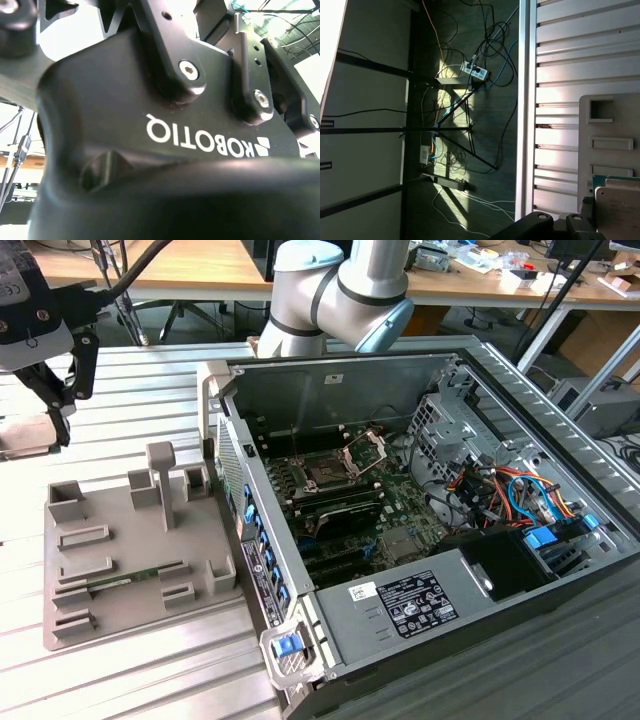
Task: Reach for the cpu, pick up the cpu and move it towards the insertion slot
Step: 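Pick up the cpu and move it towards the insertion slot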
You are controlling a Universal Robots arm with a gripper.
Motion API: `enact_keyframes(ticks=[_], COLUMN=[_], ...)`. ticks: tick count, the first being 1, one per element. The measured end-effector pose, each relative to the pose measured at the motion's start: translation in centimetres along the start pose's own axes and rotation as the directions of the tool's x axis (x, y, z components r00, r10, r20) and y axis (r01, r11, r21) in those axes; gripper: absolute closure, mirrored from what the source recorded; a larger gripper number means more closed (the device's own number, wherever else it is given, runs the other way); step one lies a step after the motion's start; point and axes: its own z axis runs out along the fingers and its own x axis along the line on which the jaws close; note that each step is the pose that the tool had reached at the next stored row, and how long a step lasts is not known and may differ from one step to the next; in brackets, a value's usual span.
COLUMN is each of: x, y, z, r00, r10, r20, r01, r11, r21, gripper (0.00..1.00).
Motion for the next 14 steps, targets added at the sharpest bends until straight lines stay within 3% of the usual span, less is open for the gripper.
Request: enact_keyframes(ticks=[14], x=[-0.01], y=[0.00], z=[-0.43], r00=[1.0000], r10=[0.000], r20=[-0.0001], r01=[0.000], r11=[1.0000], r21=[0.0000], gripper=[0.45])
